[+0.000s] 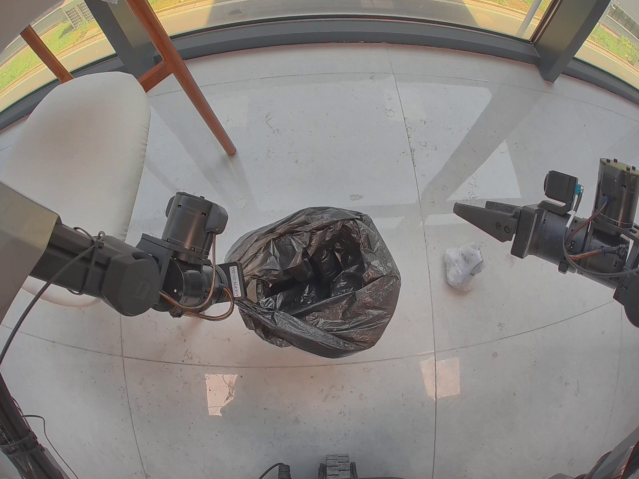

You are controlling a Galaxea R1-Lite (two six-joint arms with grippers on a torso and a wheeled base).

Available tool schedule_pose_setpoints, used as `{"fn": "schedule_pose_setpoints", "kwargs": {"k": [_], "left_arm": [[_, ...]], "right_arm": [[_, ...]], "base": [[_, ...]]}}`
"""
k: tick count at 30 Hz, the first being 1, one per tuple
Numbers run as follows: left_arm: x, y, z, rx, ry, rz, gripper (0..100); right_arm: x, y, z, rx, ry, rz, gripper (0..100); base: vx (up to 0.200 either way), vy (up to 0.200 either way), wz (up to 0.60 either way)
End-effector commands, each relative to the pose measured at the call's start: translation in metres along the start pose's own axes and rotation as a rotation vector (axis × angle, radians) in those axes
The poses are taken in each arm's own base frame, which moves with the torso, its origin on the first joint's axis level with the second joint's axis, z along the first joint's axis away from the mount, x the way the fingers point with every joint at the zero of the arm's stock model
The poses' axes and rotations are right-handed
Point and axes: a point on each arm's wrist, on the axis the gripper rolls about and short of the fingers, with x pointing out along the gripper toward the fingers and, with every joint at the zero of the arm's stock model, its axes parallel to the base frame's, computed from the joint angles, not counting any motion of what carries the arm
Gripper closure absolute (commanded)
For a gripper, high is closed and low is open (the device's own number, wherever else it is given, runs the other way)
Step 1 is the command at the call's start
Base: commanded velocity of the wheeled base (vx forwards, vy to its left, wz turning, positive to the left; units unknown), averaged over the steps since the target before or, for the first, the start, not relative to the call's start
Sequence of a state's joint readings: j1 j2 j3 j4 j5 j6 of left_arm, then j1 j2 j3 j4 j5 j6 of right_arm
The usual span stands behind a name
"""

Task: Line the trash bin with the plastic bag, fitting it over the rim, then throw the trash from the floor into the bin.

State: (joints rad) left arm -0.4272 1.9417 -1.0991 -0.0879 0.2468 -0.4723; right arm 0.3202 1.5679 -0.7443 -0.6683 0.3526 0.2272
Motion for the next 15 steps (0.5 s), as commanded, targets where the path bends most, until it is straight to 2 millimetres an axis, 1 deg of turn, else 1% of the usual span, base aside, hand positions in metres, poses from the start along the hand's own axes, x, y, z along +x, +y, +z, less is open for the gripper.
{"fn": "schedule_pose_setpoints", "kwargs": {"k": [1, 3, 5, 6, 11, 13, 15], "left_arm": [[-0.002, 0.000, -0.001, 0.003, 0.000, -0.001, 100], [-0.002, 0.002, -0.005, 0.015, 0.015, 0.003, 100], [-0.009, 0.005, -0.008, 0.037, 0.021, 0.002, 100], [-0.011, 0.007, -0.012, 0.051, 0.030, 0.005, 0], [-0.016, 0.017, -0.031, 0.095, 0.086, 0.021, 0], [-0.024, 0.017, -0.031, 0.108, 0.079, 0.005, 0], [-0.031, 0.011, -0.030, 0.119, 0.069, -0.027, 0]], "right_arm": [[0.000, 0.000, 0.000, 0.000, 0.001, 0.000, 0], [0.001, 0.000, 0.000, 0.000, 0.000, 0.002, 0], [0.001, 0.000, -0.001, 0.000, 0.002, 0.002, 0], [0.001, 0.000, -0.001, 0.001, 0.003, 0.002, 0], [0.000, -0.001, -0.002, 0.002, 0.006, 0.001, 0], [0.000, -0.001, -0.003, 0.003, 0.006, 0.001, 0], [0.000, -0.001, -0.002, 0.003, 0.006, 0.001, 0]], "base": [[0.000, 0.000, 0.00], [0.000, 0.000, 0.00], [0.000, 0.000, 0.00], [0.000, 0.000, 0.00], [0.000, 0.000, 0.00], [0.000, 0.000, 0.00], [0.000, 0.000, 0.00]]}}
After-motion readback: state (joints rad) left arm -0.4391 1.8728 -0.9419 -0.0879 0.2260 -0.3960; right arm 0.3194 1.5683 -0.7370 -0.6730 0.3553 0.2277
